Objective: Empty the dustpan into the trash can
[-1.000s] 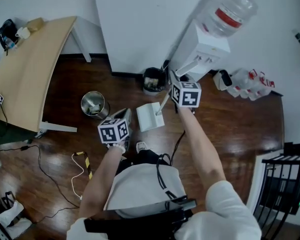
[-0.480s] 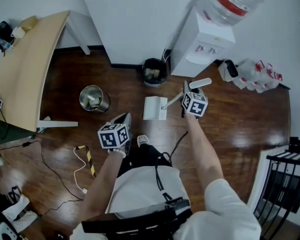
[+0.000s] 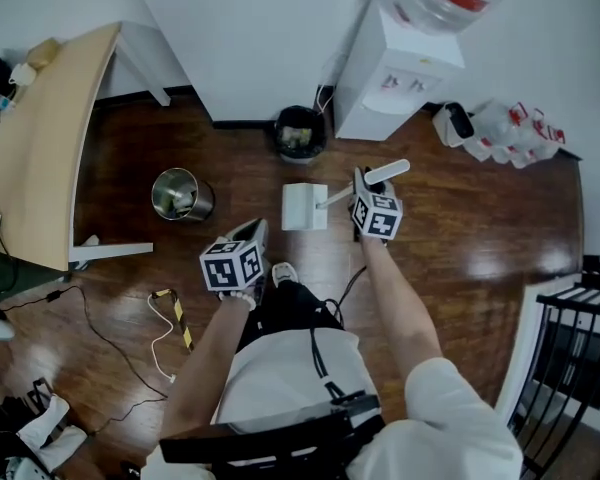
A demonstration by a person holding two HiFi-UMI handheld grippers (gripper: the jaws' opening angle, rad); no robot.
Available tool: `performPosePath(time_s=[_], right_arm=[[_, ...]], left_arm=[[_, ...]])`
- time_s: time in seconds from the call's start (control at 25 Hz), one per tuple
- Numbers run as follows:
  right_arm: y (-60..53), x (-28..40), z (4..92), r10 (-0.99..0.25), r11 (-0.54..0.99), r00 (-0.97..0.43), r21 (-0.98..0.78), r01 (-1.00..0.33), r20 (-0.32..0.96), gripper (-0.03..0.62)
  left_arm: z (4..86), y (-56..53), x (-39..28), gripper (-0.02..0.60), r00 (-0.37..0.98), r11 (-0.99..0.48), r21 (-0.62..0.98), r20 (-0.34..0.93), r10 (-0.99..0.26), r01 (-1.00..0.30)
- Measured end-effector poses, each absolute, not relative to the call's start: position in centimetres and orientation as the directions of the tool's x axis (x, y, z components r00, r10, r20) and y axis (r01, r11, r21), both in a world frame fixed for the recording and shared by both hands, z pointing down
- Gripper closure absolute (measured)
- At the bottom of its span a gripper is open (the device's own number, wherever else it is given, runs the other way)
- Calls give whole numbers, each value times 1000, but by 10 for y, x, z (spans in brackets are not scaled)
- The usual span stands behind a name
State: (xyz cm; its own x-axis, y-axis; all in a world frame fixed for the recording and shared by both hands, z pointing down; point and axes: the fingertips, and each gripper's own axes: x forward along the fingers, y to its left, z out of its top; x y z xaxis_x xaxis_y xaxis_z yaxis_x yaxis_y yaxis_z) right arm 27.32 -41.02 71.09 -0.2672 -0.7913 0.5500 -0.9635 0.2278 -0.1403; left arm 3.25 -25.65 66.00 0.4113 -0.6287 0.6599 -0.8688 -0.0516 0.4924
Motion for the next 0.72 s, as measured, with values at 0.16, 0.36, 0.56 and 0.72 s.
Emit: performPosePath(time_s=[0.16,0.36,0.56,0.72], right_arm=[[-402,296,717,-791,195,-247,-153,-969,559,480],[-398,322,723,-792,151,-227,-179,-972,567,479],[-394,345,733,-791,90,-206,-223,-971,577,473],[-393,365,737,-792,51,-187,-243,-969,581,465]], left_arm=[[660,-261,45,583,430,-77,491,663,-613,-868],[661,-264,50,583,437,-96,483,669,-601,-870],[662,-264,55,583,442,-104,480,674,-592,-871],[663,-265,59,583,444,-108,479,676,-589,-871]])
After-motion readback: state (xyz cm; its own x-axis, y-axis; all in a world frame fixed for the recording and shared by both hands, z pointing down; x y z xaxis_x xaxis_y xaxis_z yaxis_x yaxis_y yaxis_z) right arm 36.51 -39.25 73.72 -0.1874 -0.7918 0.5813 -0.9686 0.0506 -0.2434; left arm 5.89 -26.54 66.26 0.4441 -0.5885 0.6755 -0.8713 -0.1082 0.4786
